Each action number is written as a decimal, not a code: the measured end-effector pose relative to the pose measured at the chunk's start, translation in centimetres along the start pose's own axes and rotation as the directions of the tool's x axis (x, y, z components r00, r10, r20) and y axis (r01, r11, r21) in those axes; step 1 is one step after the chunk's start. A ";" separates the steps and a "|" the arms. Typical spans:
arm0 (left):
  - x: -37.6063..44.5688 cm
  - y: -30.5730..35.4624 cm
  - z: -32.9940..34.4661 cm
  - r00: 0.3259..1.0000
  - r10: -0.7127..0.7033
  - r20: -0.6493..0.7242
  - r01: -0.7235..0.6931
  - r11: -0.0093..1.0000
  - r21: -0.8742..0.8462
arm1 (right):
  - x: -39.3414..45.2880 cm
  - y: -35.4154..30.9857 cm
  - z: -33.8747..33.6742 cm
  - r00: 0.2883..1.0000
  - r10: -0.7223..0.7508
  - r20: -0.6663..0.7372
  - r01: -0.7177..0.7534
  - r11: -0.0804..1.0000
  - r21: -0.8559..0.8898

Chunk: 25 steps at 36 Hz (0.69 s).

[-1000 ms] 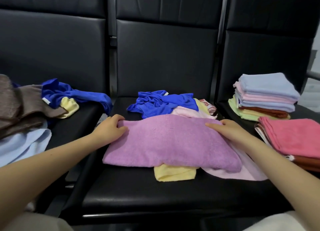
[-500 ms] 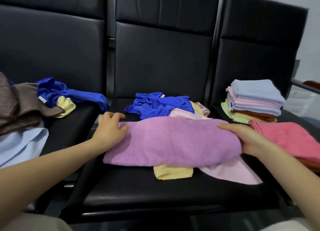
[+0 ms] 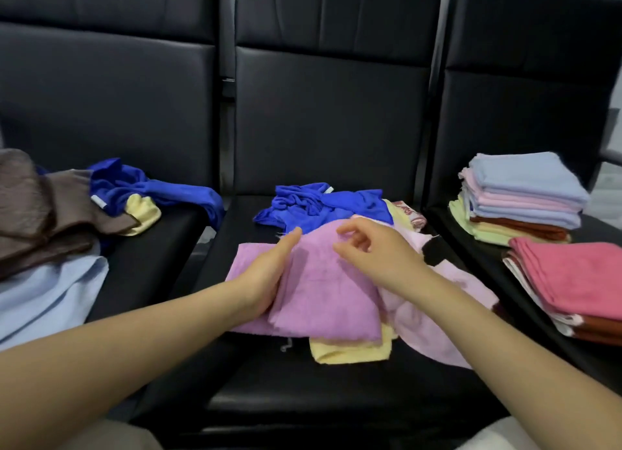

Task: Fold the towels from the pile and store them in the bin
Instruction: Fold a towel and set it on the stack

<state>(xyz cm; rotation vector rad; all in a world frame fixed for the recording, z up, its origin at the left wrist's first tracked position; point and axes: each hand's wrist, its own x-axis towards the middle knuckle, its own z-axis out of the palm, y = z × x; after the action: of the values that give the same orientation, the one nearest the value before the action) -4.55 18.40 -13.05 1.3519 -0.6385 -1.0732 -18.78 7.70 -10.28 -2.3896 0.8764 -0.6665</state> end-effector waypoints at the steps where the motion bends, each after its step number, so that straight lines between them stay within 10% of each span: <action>1: 0.0 -0.2 0.0 1.000 -0.007 0.000 0.007 1.000 0.027 | 0.2 0.7 0.3 0.997 -0.055 -0.057 0.047 0.988 -0.145; 8: 1.5 -0.3 -0.3 0.990 0.033 -0.137 -0.010 0.987 0.162 | 1.0 2.9 0.1 0.982 0.185 -0.045 -0.183 0.983 0.033; 19: 1.5 2.3 -4.8 0.945 0.224 -0.237 -0.107 0.899 0.425 | 0.5 2.1 0.9 0.987 -0.023 -0.159 0.047 0.988 0.148; 25: 0.5 1.4 -7.4 0.919 0.317 -0.234 -0.018 0.627 0.779 | 0.2 2.0 2.7 0.999 0.048 0.025 -0.050 0.995 0.091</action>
<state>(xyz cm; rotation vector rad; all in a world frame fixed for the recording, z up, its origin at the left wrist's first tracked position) 2.43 21.18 -13.03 2.1130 -0.9883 -0.3384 -17.91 7.00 -13.46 -2.2830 0.8731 -0.6452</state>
